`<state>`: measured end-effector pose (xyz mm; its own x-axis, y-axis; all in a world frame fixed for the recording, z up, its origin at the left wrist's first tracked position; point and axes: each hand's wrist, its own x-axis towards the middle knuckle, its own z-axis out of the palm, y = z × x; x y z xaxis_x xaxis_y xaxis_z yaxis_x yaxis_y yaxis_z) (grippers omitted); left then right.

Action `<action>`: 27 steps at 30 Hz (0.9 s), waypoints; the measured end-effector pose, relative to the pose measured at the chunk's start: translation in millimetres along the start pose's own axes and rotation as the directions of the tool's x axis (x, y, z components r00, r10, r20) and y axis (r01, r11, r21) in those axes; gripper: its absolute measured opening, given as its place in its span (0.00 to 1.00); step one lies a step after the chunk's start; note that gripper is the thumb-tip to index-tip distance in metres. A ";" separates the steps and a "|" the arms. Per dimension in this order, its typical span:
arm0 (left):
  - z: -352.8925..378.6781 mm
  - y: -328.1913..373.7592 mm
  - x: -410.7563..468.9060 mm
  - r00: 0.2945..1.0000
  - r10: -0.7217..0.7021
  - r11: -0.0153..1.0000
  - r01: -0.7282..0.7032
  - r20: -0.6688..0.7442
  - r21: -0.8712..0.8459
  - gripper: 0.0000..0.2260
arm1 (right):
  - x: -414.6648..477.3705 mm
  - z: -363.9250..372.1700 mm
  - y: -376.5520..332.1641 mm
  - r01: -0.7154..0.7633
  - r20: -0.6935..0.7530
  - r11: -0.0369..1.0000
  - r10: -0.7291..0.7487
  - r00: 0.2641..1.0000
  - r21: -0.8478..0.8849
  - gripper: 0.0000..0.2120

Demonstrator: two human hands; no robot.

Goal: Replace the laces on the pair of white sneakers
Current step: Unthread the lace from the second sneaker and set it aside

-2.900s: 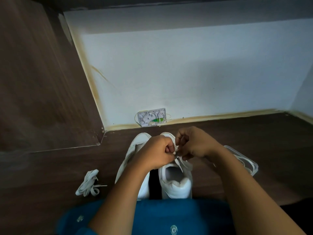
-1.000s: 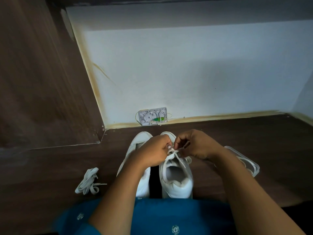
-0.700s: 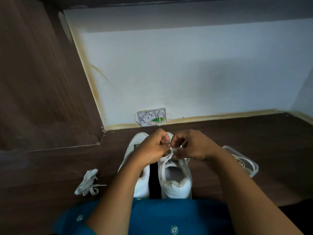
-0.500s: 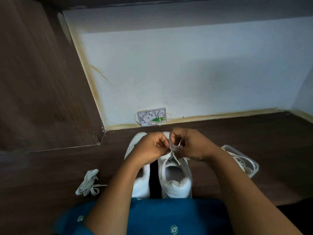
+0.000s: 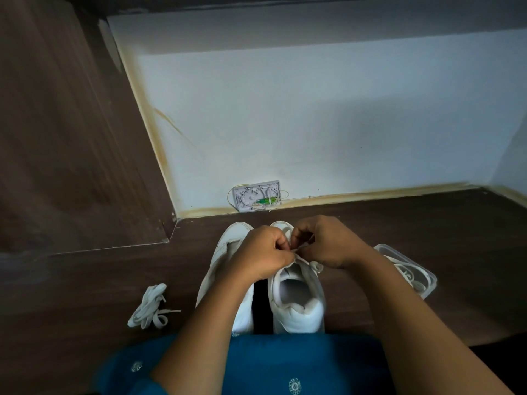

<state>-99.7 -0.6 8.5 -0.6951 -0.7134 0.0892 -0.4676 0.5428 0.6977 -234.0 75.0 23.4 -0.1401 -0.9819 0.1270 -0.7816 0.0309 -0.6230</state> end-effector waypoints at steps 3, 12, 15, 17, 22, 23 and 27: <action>4.2 5.1 0.2 0.999 -0.032 0.999 0.032 -0.005 0.033 0.10 | -1.8 -1.0 -2.1 -0.010 0.001 0.999 0.010 1.000 0.032 0.12; 4.1 2.1 5.5 0.993 -0.112 0.986 0.116 0.040 -0.120 0.04 | -3.0 -4.1 -6.1 -0.022 0.010 0.999 0.022 1.000 0.048 0.14; 3.9 1.3 6.3 0.988 -0.135 0.979 0.144 0.069 -0.143 0.04 | -3.0 -4.1 -6.8 -0.034 0.016 0.999 0.033 0.999 0.021 0.11; 4.0 1.8 6.0 0.983 -0.162 0.971 0.174 0.087 -0.163 0.04 | -2.7 -4.7 -8.8 -0.045 0.026 0.999 0.045 0.999 -0.003 0.09; 3.9 4.6 5.8 0.972 -0.217 0.945 0.233 0.091 -0.231 0.05 | -3.1 -5.4 -13.1 -0.067 0.048 0.998 0.067 0.997 0.006 0.08; 3.7 5.9 6.0 0.972 -0.221 0.941 0.235 0.085 -0.244 0.04 | -3.3 -5.4 -12.0 -0.076 0.039 0.997 0.075 0.996 0.020 0.08; 3.4 5.6 7.4 0.958 -0.280 0.925 0.287 0.066 -0.247 0.10 | -4.1 -7.8 -2.8 -0.132 0.037 0.988 0.129 0.991 0.082 0.12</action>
<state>-109.3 -1.3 10.6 -0.5711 -0.8058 -0.1567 -0.4975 0.1879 0.8469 -236.0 80.4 30.6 -0.2171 -0.9760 0.0169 -0.7035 0.1444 -0.6958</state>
